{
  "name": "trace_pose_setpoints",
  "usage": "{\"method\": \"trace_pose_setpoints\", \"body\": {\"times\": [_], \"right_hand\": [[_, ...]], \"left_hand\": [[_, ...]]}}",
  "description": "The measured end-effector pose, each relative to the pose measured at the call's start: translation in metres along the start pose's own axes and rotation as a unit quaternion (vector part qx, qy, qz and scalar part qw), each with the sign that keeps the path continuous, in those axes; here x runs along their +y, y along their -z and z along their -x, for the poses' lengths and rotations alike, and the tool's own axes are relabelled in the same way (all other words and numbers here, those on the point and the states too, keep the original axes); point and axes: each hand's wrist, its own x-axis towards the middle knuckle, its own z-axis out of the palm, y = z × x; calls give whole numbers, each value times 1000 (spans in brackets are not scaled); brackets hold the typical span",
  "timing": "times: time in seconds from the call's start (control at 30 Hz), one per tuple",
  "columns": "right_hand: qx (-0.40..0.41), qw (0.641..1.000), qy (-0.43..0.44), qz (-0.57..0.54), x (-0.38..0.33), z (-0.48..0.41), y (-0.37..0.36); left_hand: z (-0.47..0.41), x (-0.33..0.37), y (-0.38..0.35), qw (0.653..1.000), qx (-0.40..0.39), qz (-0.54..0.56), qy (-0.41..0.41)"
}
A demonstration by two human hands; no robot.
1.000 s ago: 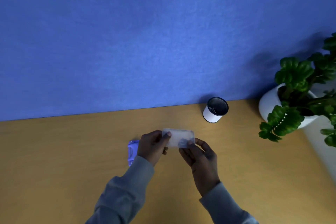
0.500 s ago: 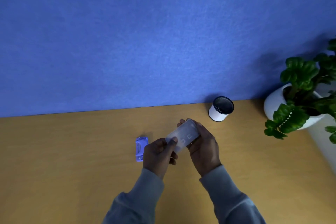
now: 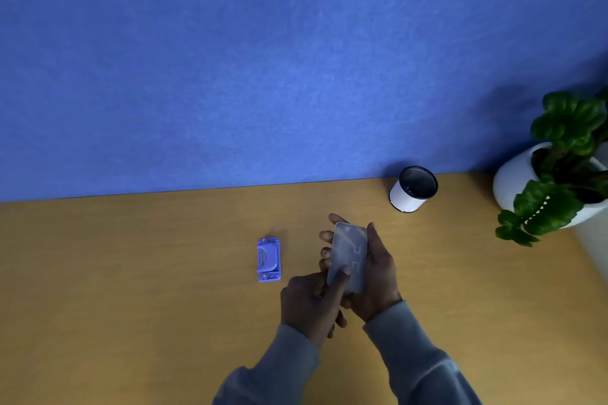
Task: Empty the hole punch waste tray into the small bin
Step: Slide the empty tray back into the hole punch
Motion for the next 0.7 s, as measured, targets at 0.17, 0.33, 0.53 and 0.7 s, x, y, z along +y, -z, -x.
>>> {"method": "trace_pose_setpoints", "body": {"times": [0.17,0.33,0.53,0.7], "right_hand": [[1,1000,4,-26,-4,-8,10],[-10,1000,0,-29,-6,-15,13],[-13,999,-9,-30,1,-19,12],[-7,1000,-2,-27,-1,-22,12]], "left_hand": [[-27,-5,26,996,70,46,23],[-98,-37,56,960,198,-199,12],[-131,-60,68,941,209,-261,60],[-133,-63,70,932,185,-296,99]]}}
